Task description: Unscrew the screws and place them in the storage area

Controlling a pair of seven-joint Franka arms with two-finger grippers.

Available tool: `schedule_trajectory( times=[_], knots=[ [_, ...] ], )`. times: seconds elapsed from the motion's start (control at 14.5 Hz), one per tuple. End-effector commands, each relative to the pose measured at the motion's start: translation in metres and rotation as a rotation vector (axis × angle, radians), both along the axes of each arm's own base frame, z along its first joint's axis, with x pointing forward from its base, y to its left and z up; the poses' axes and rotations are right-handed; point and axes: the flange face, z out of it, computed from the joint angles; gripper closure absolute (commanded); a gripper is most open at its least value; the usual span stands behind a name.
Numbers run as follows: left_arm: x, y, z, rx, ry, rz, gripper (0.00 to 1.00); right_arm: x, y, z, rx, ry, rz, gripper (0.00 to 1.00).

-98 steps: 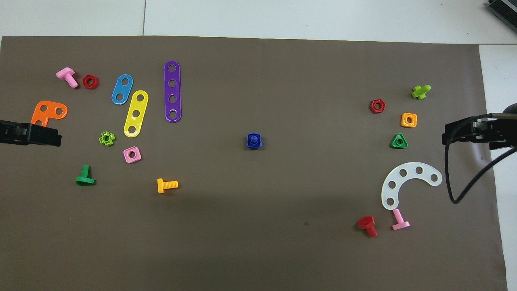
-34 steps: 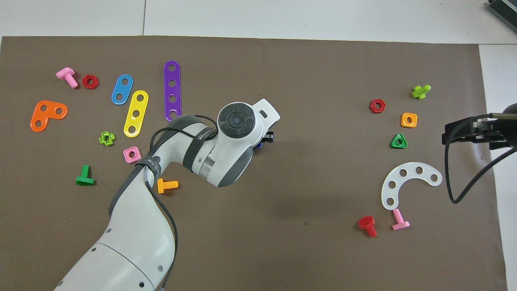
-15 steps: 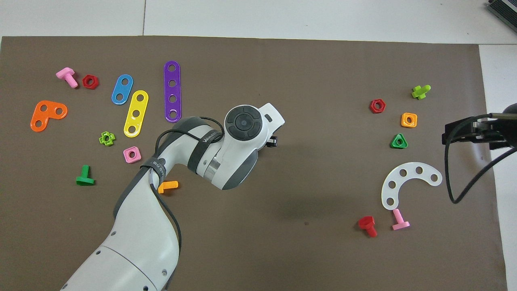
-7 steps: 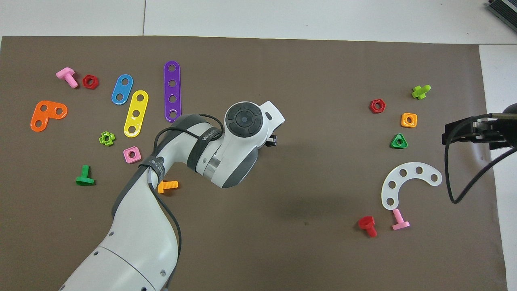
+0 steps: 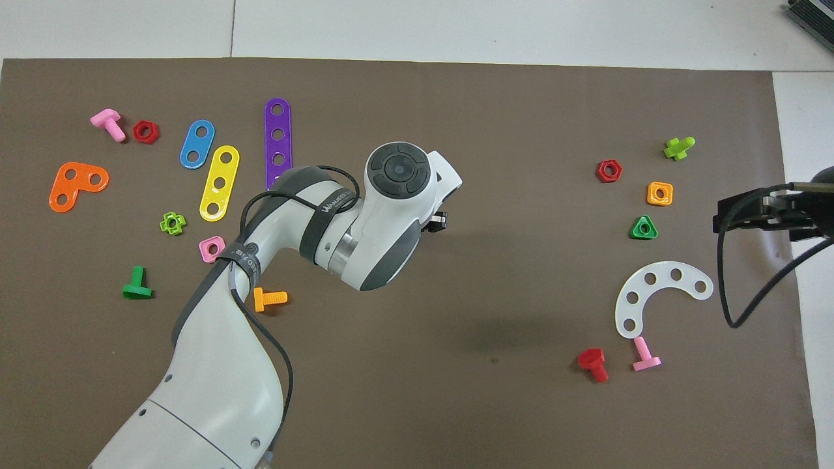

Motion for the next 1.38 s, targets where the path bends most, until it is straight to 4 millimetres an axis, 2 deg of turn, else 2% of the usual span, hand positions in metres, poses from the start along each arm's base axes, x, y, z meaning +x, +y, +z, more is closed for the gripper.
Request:
schedule_trajectory(
  times=[0.0, 0.14, 0.41, 0.62, 0.76, 0.83, 1.03, 1.24, 1.31],
  knots=[
    [0.012, -0.004, 0.007, -0.007, 0.029, 0.023, 0.59, -0.004, 0.0, 0.002, 0.009, 0.004, -0.01, 0.0],
    [0.021, 0.006, 0.021, 0.004, 0.042, 0.036, 0.59, -0.004, 0.0, 0.002, 0.009, 0.004, -0.01, 0.0],
    [0.054, 0.06, 0.032, 0.008, 0.051, 0.079, 0.59, -0.004, 0.0, 0.002, 0.009, 0.004, -0.01, 0.0],
    [0.082, 0.119, 0.042, -0.004, 0.04, 0.042, 0.6, -0.004, 0.0, 0.002, 0.009, 0.004, -0.01, 0.0],
    [0.088, 0.157, 0.042, -0.005, 0.062, -0.01, 0.6, -0.004, 0.0, 0.002, 0.009, 0.004, -0.01, 0.0],
    [0.088, 0.177, 0.039, -0.001, 0.076, -0.029, 0.6, -0.004, 0.0, 0.002, 0.01, 0.004, -0.01, 0.0],
    [0.078, 0.216, 0.022, 0.009, 0.12, -0.096, 0.6, -0.005, 0.006, 0.001, 0.009, 0.007, 0.001, 0.0],
    [0.061, 0.247, 0.001, 0.011, 0.164, -0.166, 0.6, -0.001, 0.007, 0.0, 0.013, -0.02, 0.028, 0.0],
    [0.058, 0.253, -0.003, 0.009, 0.165, -0.177, 0.6, 0.005, 0.017, -0.001, 0.013, -0.066, 0.071, 0.0]
  ],
)
